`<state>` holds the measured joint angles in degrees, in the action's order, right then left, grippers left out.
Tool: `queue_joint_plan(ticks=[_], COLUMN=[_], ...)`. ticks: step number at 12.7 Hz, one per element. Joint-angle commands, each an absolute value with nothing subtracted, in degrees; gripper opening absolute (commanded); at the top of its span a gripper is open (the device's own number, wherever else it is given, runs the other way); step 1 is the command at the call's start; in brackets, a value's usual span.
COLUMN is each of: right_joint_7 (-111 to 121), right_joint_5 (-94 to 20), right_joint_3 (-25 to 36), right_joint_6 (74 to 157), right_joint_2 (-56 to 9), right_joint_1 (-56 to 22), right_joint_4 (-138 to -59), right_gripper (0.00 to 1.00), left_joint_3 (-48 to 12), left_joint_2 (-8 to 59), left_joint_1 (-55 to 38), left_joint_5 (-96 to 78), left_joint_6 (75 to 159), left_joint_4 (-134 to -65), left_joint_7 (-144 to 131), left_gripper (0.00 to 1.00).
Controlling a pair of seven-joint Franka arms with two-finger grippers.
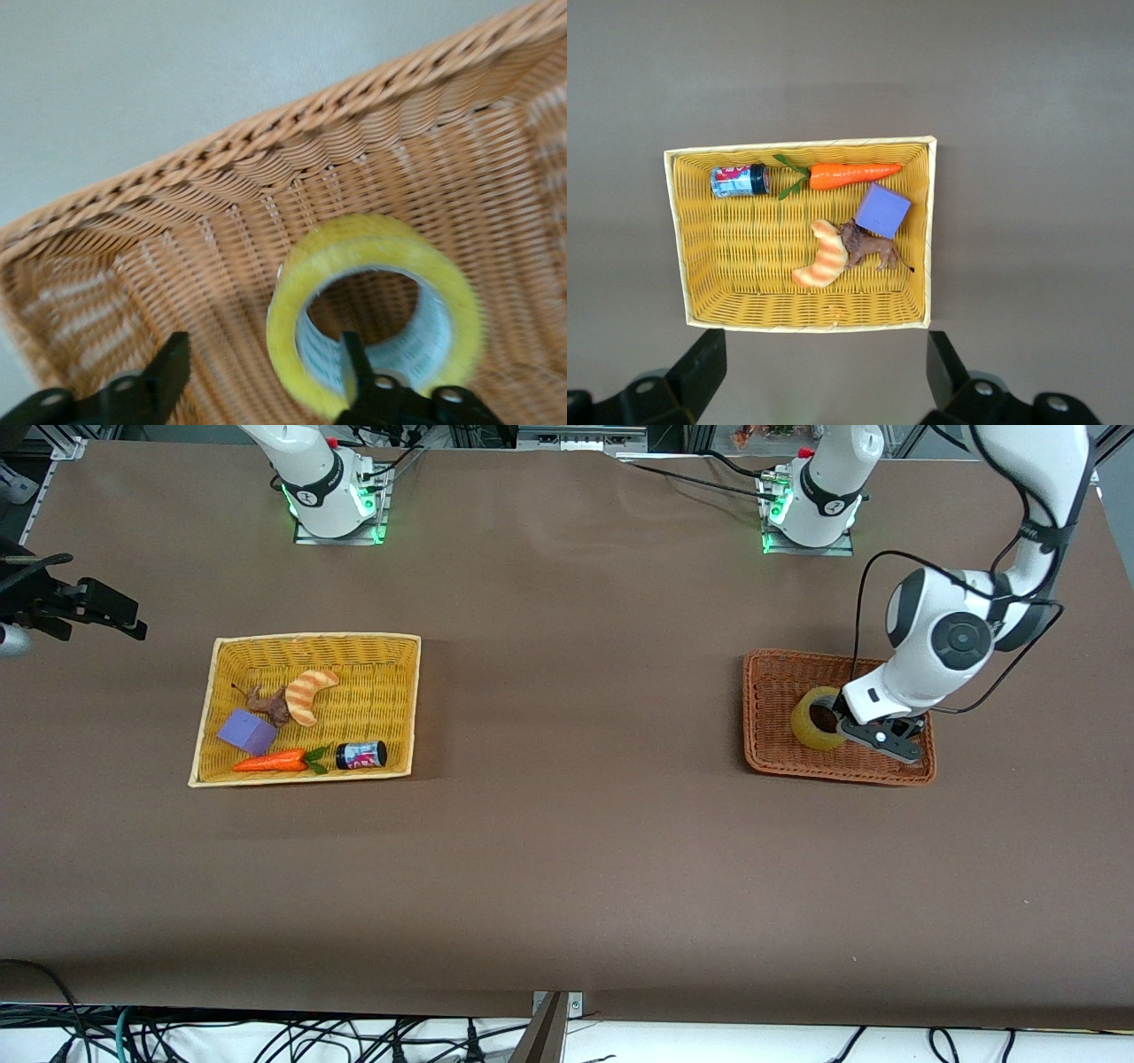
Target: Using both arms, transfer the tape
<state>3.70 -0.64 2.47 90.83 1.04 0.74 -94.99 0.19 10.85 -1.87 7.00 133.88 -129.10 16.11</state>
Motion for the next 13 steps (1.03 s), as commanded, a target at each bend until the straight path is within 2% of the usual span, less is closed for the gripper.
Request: queue_joint_plan(ticks=[1,4,6,9,13], right_joint_7=[3.2,3.2,3.2,3.9,4.0], right_joint_5=[-1.3,-1.4,-1.3,-1.3,-1.2], right_joint_3=[2.0,1.9,1.9,2.0,2.2], right_joint_6=[90.9,90.9,90.9,90.9,91.0], right_joint_2=[1.2,1.2,1.2,1.2,1.1], right_joint_1=[1.2,1.1,1.1,1.1,1.2], right_joint_4=[-94.7,-94.7,-94.7,-94.7,-94.7], right_gripper=[1.0,1.0,1.0,1.0,1.0], left_joint_3=[0.0,-0.1,0.1,0.3,2.3], left_joint_2=[8.0,8.3,8.0,7.8,7.1], left_joint_1=[-2.4,-2.5,-2.6,-3.3,-3.2], left_joint_5=[-1.6,-1.8,-2.2,-1.0,-3.5], left_joint_6=[113.9,94.4,86.0,79.2,79.5], left_joint_4=[-115.5,-96.7,-88.3,-83.5,-83.7], left_joint_7=[13.9,1.5,-4.2,-4.7,-3.8], left_gripper=[1.0,1.0,1.0,1.0,1.0])
